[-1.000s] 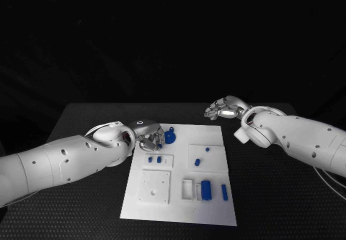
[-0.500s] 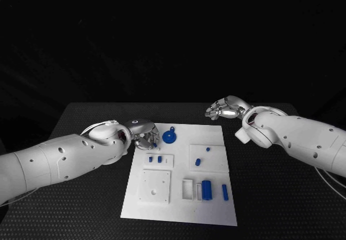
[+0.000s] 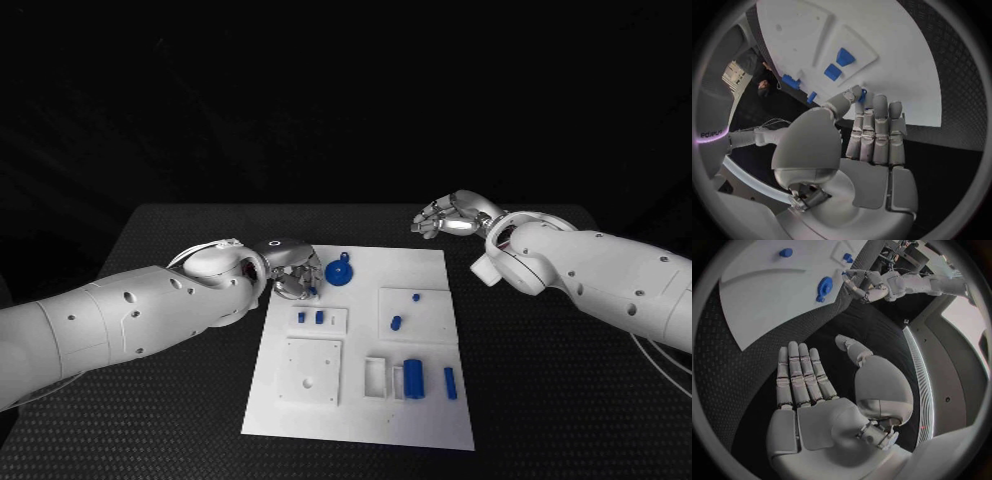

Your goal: Assemble the parts on the task board

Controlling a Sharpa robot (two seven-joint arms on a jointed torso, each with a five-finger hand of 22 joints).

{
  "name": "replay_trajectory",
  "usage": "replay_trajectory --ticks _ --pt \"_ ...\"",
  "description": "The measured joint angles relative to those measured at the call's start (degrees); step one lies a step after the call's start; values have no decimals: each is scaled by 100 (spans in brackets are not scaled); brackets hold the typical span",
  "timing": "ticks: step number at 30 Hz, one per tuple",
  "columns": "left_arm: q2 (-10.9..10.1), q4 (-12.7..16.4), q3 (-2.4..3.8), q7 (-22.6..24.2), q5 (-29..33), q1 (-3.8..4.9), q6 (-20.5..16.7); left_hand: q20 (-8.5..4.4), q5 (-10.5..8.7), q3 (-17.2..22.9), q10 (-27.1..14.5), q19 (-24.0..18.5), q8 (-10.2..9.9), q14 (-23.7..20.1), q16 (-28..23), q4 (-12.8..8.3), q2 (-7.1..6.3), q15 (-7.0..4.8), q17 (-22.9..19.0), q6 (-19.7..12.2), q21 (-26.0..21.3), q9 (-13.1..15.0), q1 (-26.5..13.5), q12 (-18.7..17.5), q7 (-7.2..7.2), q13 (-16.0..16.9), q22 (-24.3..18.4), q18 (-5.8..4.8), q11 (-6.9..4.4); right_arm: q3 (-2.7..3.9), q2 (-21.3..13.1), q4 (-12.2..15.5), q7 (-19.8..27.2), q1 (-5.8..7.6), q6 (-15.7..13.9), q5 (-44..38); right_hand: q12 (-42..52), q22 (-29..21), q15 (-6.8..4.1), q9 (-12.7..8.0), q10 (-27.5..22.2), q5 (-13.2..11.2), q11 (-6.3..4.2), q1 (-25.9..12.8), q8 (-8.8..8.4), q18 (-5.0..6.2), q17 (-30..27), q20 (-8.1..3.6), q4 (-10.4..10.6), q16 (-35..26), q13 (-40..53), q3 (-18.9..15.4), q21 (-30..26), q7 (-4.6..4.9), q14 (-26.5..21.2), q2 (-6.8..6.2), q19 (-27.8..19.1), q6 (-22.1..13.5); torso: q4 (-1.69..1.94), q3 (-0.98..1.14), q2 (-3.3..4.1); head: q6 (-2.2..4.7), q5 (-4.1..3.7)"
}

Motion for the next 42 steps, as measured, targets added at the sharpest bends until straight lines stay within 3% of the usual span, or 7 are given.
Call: replay_trajectory --ticks 32,42 --pt "80 -40 -26 -19 -20 1 214 0 -12 12 -2 0 -14 -9 0 -15 35 11 9 10 0 -5 2 -28 12 -8 0 0 -1 0 3 2 2 0 1 0 -23 0 0 -4 42 0 0 0 0 0 -11 0 17 0 0 -17 0 0 0 0 0 0 -6 -6 1 -26 -9" --pt "106 -38 -35 -13 -104 8 214 0 0 12 -8 0 -16 -10 0 -15 27 13 8 -6 0 -5 9 -29 12 -9 0 0 -7 0 2 12 2 0 2 1 -22 0 0 -4 42 0 0 0 0 0 -11 0 17 0 0 -17 0 0 0 0 0 0 7 -6 0 -33 -26"
